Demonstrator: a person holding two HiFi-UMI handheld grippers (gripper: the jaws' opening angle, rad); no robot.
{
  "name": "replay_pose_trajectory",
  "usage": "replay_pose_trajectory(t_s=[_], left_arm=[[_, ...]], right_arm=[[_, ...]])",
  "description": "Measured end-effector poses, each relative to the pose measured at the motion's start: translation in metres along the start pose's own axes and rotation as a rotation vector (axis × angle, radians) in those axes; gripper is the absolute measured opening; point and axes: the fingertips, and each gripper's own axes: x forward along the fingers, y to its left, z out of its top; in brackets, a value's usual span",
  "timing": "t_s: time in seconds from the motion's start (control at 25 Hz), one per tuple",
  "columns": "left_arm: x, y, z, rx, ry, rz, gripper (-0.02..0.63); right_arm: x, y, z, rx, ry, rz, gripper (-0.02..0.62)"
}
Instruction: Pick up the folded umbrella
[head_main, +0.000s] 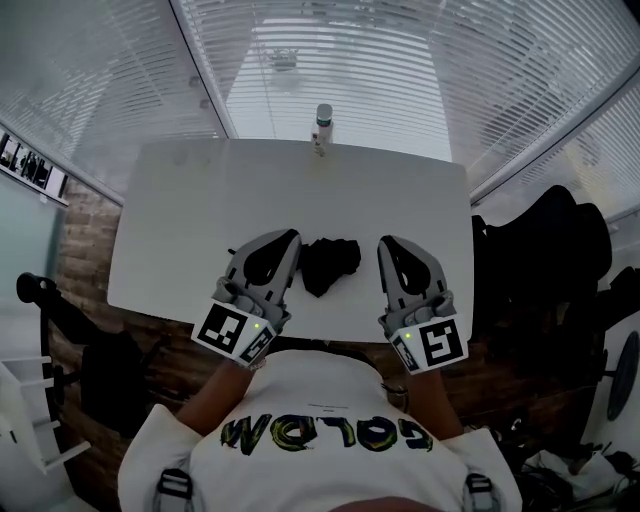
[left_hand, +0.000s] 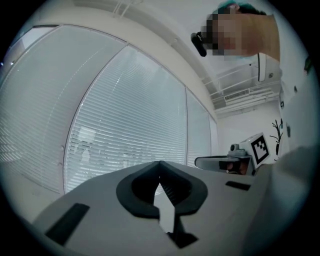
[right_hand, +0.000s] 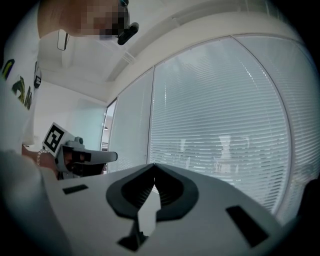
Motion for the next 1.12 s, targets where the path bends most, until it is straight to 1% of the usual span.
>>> replay_pose_trajectory(t_s=[0.2,0.4,0.8,1.0,1.12], left_arm=[[0.010,0.011,0.002,0.007,0.003,-0.001,0.011],[0.010,0.029,0.007,0.014,0.004,-0.010,0.011],[-0.003,0.064,0.016,0.007,0.017,-0.037,0.011],[-0.010,0.074,0.017,-0.001,0.013,-0.030,0.011],[-0.017,0.077,0.016,-0.010,0.012,-0.024,0.011]], right_arm=[[0.016,-0.001,0.005,-0.008,-0.004,0.023,0.011],[0.033,0.005,0.008,-0.018,-0.001,0.016,0.011],[0.065,0.033,0.020,-0.035,0.003,0.005,0.011],[0.076,0.043,0.011,-0.068,0.051,0.028,0.015],[0.083,0.051,-0.002,-0.083,0.096,0.063,0.038]])
